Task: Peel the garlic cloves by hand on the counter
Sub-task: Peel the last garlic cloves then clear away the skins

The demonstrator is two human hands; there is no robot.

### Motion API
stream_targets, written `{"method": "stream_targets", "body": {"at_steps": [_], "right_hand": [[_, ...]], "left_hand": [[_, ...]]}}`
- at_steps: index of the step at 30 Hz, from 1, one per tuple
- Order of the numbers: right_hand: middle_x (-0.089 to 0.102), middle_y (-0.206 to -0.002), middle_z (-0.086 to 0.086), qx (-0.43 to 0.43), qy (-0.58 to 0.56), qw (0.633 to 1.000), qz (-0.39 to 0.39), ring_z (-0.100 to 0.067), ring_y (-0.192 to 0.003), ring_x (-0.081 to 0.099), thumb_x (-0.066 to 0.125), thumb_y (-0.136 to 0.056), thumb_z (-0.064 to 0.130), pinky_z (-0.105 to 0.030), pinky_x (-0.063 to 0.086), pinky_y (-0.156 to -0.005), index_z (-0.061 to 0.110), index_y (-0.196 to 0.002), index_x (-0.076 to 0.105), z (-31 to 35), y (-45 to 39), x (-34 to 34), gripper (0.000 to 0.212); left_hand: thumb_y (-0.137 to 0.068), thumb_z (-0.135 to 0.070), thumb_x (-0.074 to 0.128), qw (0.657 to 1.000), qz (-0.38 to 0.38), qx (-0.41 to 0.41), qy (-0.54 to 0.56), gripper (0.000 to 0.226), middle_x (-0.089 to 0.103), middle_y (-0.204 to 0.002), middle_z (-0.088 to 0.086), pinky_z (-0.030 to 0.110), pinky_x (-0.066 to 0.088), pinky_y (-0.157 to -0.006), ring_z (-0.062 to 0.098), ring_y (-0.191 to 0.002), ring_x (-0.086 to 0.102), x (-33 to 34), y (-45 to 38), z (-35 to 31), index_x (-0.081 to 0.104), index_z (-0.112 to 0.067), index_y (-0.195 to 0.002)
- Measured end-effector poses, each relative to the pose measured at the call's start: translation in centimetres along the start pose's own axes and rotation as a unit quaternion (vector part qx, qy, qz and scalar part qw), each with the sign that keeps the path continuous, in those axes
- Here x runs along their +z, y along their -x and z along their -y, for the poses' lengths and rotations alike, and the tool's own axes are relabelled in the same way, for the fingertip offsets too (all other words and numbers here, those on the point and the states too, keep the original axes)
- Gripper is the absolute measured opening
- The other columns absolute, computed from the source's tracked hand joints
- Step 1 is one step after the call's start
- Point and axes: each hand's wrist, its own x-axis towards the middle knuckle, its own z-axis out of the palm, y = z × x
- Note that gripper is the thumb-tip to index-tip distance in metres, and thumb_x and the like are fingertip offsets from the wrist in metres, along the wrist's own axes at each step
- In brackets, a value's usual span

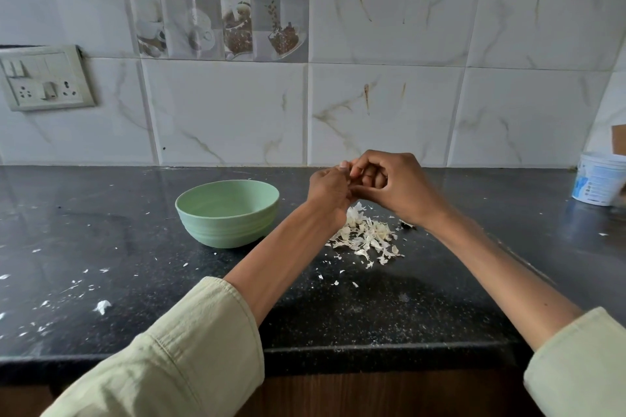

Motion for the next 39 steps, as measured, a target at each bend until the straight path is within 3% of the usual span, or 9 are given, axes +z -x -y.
{"method": "stream_targets", "body": {"at_steps": [3, 6, 9, 15, 19, 24, 26, 32, 39], "right_hand": [[0.072, -0.081, -0.002, 0.022, -0.012, 1.000, -0.014, -0.001, -0.057, 0.052, 0.091, -0.076, 0.029, -0.014, 0.047, -0.060, 0.013, -0.090, 0.073, -0.3, 0.0, 0.0, 0.028], [0.070, -0.074, 0.004, 0.035, -0.011, 0.999, -0.019, -0.004, -0.055, 0.051, 0.091, -0.080, 0.026, -0.015, 0.045, -0.057, 0.013, -0.088, 0.073, -0.5, 0.0, -0.1, 0.024], [0.070, -0.069, 0.006, 0.052, -0.001, 0.998, -0.031, -0.016, -0.053, 0.061, 0.086, -0.088, 0.029, -0.020, 0.048, -0.055, 0.014, -0.089, 0.073, -0.4, 0.1, -0.2, 0.020], [0.072, -0.065, -0.002, 0.095, -0.017, 0.994, -0.055, -0.016, -0.052, 0.068, 0.081, -0.095, 0.019, -0.021, 0.051, -0.049, 0.012, -0.088, 0.072, -1.0, -0.1, -0.5, 0.013], [0.073, -0.067, 0.004, 0.098, -0.009, 0.995, -0.026, -0.013, -0.056, 0.069, 0.080, -0.095, 0.024, -0.019, 0.052, -0.052, 0.016, -0.088, 0.074, -1.2, 0.0, -0.2, 0.012], [0.075, -0.070, 0.002, 0.100, -0.023, 0.993, 0.056, -0.014, -0.057, 0.069, 0.068, -0.103, 0.032, -0.020, 0.052, -0.057, 0.017, -0.088, 0.075, -0.8, 0.3, -0.9, 0.022], [0.074, -0.069, -0.003, 0.108, -0.054, 0.986, 0.116, -0.014, -0.055, 0.065, 0.072, -0.100, 0.030, -0.018, 0.049, -0.056, 0.010, -0.085, 0.074, -0.5, 0.2, -2.0, 0.025], [0.072, -0.088, -0.003, 0.164, -0.143, 0.869, 0.445, -0.013, -0.070, 0.054, 0.084, -0.088, 0.019, -0.021, 0.040, -0.057, 0.015, -0.105, 0.078, 0.1, 0.8, -5.1, 0.019], [0.070, -0.090, -0.004, 0.165, -0.085, 0.843, 0.505, -0.011, -0.072, 0.053, 0.087, -0.087, 0.020, -0.025, 0.036, -0.057, 0.021, -0.114, 0.079, 0.2, 1.0, -5.3, 0.028]], "left_hand": [[-0.113, -0.004, 0.037, 0.999, 0.032, -0.008, 0.014, 0.034, 0.071, -0.102, 0.022, 0.040, 0.062, -0.085, 0.030, -0.092, 0.068, 0.0, 0.1, 0.0, 0.069, 0.004, -0.106], [-0.112, 0.000, 0.031, 0.997, 0.069, -0.023, 0.040, 0.039, 0.073, -0.118, 0.028, 0.036, 0.064, -0.078, 0.031, -0.098, 0.073, -0.2, 0.4, -0.4, 0.065, 0.009, -0.126], [-0.112, -0.004, 0.029, 0.995, 0.082, -0.019, 0.045, 0.040, 0.073, -0.107, 0.025, 0.042, 0.063, -0.086, 0.030, -0.093, 0.075, -0.2, 0.5, -0.4, 0.063, 0.009, -0.130], [-0.117, -0.028, 0.028, 0.989, 0.120, -0.021, 0.081, 0.052, 0.070, -0.127, 0.028, 0.048, 0.053, -0.109, 0.036, -0.115, 0.071, 0.2, 0.8, -0.2, 0.062, 0.008, -0.134], [-0.117, -0.035, 0.029, 0.992, 0.086, -0.026, 0.091, 0.054, 0.073, -0.123, 0.023, 0.040, 0.060, -0.092, 0.034, -0.111, 0.073, 0.7, 0.8, 0.6, 0.062, 0.006, -0.132], [-0.116, -0.034, 0.035, 0.996, 0.053, 0.033, -0.067, 0.050, 0.077, -0.095, 0.013, 0.037, 0.063, -0.089, 0.025, -0.088, 0.072, -0.4, 0.2, 0.3, 0.074, -0.004, -0.111], [-0.114, -0.028, 0.045, 0.993, 0.049, 0.044, -0.098, 0.040, 0.078, -0.087, 0.010, 0.030, 0.065, -0.078, 0.021, -0.080, 0.075, -1.1, 0.1, 0.1, 0.075, -0.003, -0.105], [-0.097, -0.004, 0.072, 0.985, 0.084, 0.076, -0.127, 0.017, 0.081, -0.105, 0.013, 0.032, 0.065, -0.085, 0.028, -0.102, 0.078, -1.6, 0.3, 0.4, 0.073, 0.001, -0.113], [-0.093, -0.001, 0.068, 0.982, 0.084, 0.080, -0.147, 0.014, 0.080, -0.100, 0.016, 0.027, 0.065, -0.075, 0.022, -0.087, 0.077, -1.3, 0.6, 0.0, 0.076, -0.003, -0.105]]}}
